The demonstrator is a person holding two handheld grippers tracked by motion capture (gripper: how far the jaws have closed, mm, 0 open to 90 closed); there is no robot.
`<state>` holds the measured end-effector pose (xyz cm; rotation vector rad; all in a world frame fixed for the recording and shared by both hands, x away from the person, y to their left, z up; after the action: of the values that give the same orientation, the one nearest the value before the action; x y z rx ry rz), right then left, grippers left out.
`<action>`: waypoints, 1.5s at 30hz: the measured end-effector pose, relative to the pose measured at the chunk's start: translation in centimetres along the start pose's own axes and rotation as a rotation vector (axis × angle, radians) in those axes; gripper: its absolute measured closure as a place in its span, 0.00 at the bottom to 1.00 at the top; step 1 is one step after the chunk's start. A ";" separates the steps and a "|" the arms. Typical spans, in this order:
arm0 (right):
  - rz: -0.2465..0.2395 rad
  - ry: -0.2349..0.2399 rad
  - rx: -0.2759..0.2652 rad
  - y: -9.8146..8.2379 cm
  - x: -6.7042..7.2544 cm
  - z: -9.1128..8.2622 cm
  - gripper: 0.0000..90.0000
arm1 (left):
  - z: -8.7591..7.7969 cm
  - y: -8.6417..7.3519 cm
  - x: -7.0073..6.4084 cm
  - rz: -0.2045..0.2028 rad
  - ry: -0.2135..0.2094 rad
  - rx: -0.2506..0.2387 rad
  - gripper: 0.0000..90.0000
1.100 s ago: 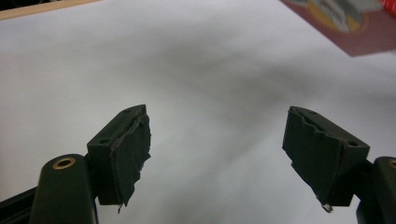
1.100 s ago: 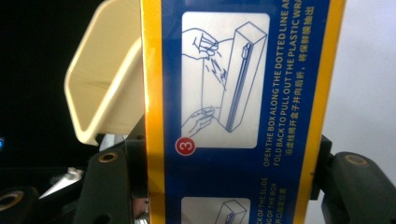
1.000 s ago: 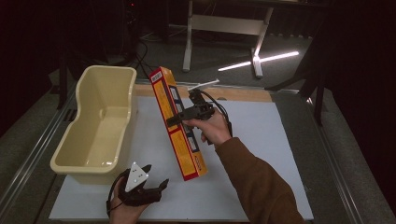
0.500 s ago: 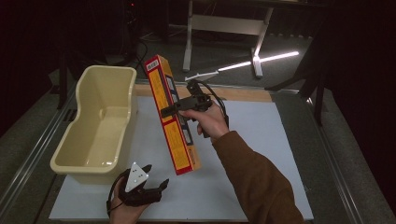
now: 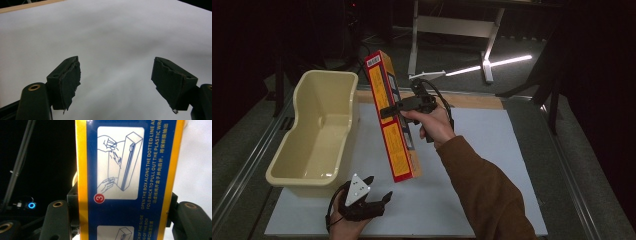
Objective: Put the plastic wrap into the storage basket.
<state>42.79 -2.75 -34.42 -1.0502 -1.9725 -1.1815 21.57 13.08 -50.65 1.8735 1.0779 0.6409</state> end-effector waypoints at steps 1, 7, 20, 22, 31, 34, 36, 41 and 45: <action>0.007 0.004 -0.006 0.1 0.1 0.0 0.45 | 0.0 0.0 0.0 0.001 0.000 0.001 0.26; 0.032 0.006 -0.031 0.7 0.7 0.3 0.45 | 0.1 0.0 -0.1 0.003 -0.001 0.003 0.26; 0.090 0.025 -0.109 1.8 1.9 1.0 0.45 | 0.0 0.0 0.0 0.003 -0.002 0.001 0.26; 0.096 0.035 -0.117 1.9 2.1 1.2 0.45 | 0.0 0.0 0.0 0.003 -0.002 0.001 0.26; 0.156 0.080 -0.183 2.6 2.6 2.5 0.44 | 0.0 0.0 -0.2 0.008 -0.006 -0.001 0.26; 0.204 0.105 -0.196 2.9 2.4 3.1 0.44 | -0.1 0.0 -0.4 0.015 -0.008 -0.002 0.26; 0.221 0.115 -0.205 3.0 2.3 3.6 0.44 | -0.1 0.0 -0.4 0.014 -0.009 -0.004 0.26; 0.238 0.100 -0.215 3.2 2.2 4.7 0.44 | -0.2 0.1 -0.4 0.012 -0.015 -0.009 0.26; 0.234 0.080 -0.210 3.6 2.5 5.6 0.44 | -0.4 0.0 -0.4 0.008 -0.016 -0.019 0.26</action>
<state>44.08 4.09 -33.25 -1.2794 -1.6397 -1.2973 21.11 12.88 -50.44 1.8648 1.0516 0.6376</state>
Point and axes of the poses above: each handheld gripper's, and its own axes: z roughly forward along the jaws, y roughly out of its top, x roughly to its left, the point moved 2 cm from there along z, roughly forward along the jaws, and after that the axes turned 6 degrees about y, right-handed, at the moved point
